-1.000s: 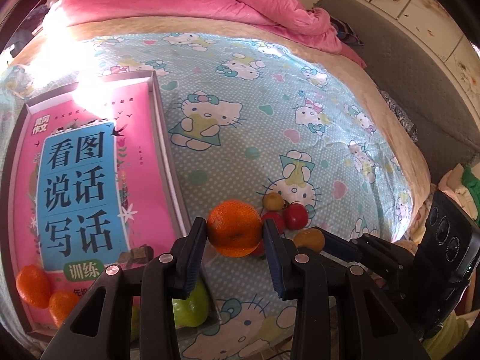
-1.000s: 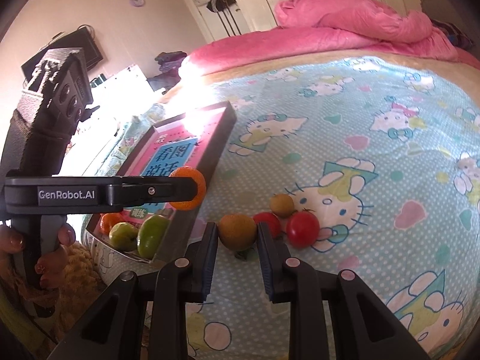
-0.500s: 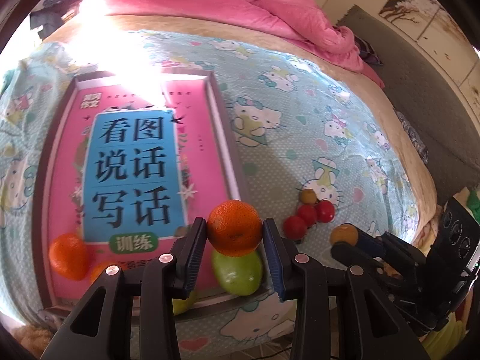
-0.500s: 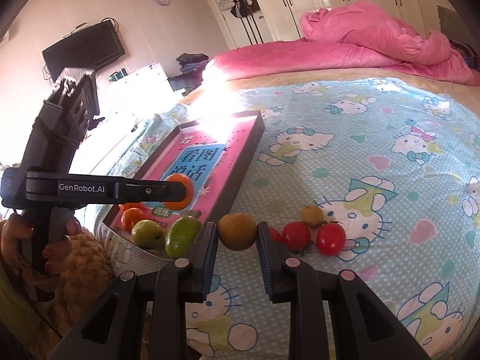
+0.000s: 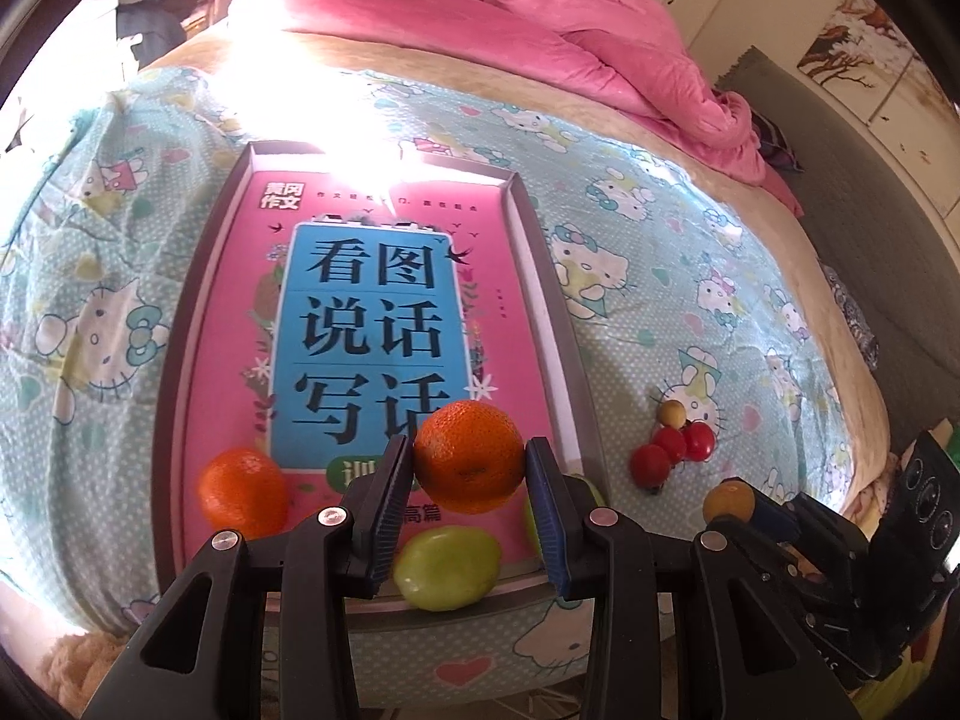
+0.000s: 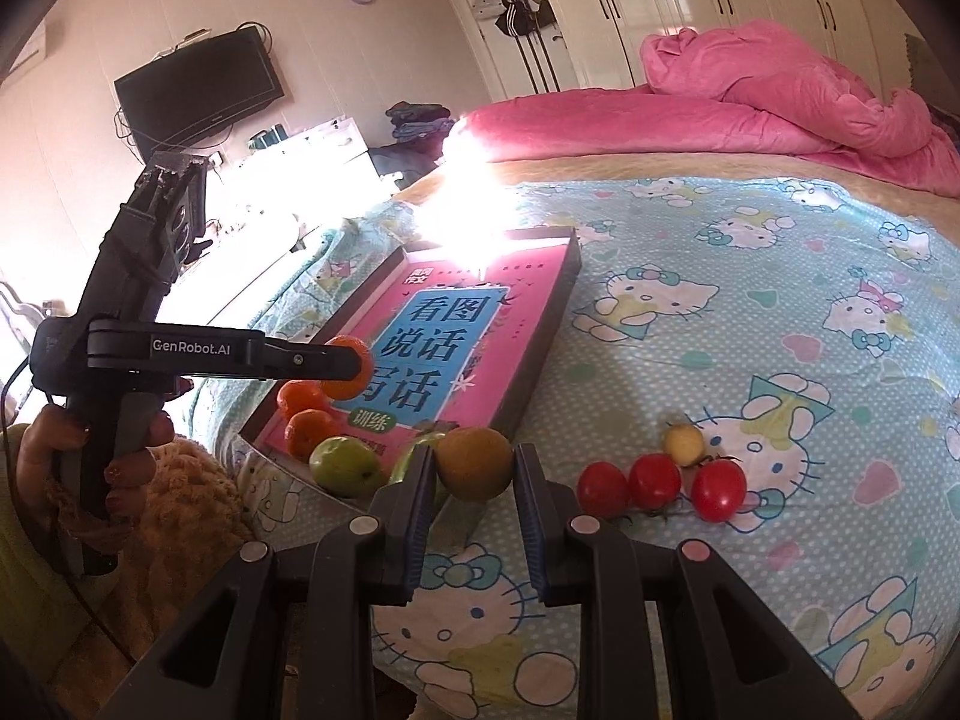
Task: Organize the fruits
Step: 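Carry the orange with the left tool while the right tool carries the brown fruit to the workbook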
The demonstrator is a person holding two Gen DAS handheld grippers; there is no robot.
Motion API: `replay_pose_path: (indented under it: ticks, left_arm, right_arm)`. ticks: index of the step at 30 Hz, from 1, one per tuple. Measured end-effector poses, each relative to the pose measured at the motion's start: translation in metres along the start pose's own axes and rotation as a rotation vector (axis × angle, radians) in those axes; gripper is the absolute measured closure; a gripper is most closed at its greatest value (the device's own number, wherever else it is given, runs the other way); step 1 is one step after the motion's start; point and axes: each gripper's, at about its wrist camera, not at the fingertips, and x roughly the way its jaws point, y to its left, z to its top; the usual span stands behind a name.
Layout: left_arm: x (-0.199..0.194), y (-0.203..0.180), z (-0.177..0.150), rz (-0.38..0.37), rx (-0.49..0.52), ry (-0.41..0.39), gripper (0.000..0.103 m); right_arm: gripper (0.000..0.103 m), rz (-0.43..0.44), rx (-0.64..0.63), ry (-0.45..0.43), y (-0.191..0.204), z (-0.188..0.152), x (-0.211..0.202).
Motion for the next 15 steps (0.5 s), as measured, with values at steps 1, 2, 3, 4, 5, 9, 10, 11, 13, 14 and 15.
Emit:
replay_pose_path:
  ticks: [1,2,3,4,5,9,10,11,13,14,15]
  left_arm:
    - [-0.001,0.001,0.000,0.006,-0.001,-0.003,0.063]
    - [-0.002,0.003,0.000,0.010,-0.004,-0.007,0.063]
    - [-0.004,0.005,0.000,0.011,-0.008,-0.010,0.063]
    - [-0.005,0.007,0.001,0.012,-0.013,-0.014,0.063]
    - [-0.005,0.009,0.001,0.015,-0.017,-0.016,0.063]
    - [-0.007,0.018,0.002,0.018,-0.035,-0.021,0.063]
    - [-0.007,0.020,0.002,0.019,-0.037,-0.021,0.063]
    - [-0.007,0.022,0.002,0.022,-0.042,-0.021,0.063]
    - [-0.007,0.025,0.003,0.021,-0.048,-0.021,0.063]
    - [-0.007,0.026,0.003,0.021,-0.051,-0.022,0.063]
    - [-0.007,0.026,0.003,0.022,-0.051,-0.022,0.063]
  right_arm:
    - [0.076,0.005,-0.004,0.003,0.002,0.000,0.001]
    - [0.076,0.007,-0.008,0.005,0.004,0.000,0.002]
    - [0.076,0.007,-0.014,0.006,0.006,0.000,0.002]
    - [0.076,0.009,-0.018,0.007,0.008,0.001,0.003]
    - [0.076,0.013,-0.019,0.009,0.009,0.001,0.004]
    - [0.076,0.020,-0.025,0.013,0.015,0.002,0.007]
    - [0.076,0.021,-0.027,0.013,0.016,0.003,0.007]
    - [0.076,0.023,-0.028,0.014,0.017,0.002,0.008]
    - [0.076,0.029,-0.031,0.017,0.020,0.003,0.011]
    - [0.076,0.032,-0.033,0.019,0.022,0.003,0.011]
    - [0.076,0.035,-0.035,0.020,0.023,0.004,0.012]
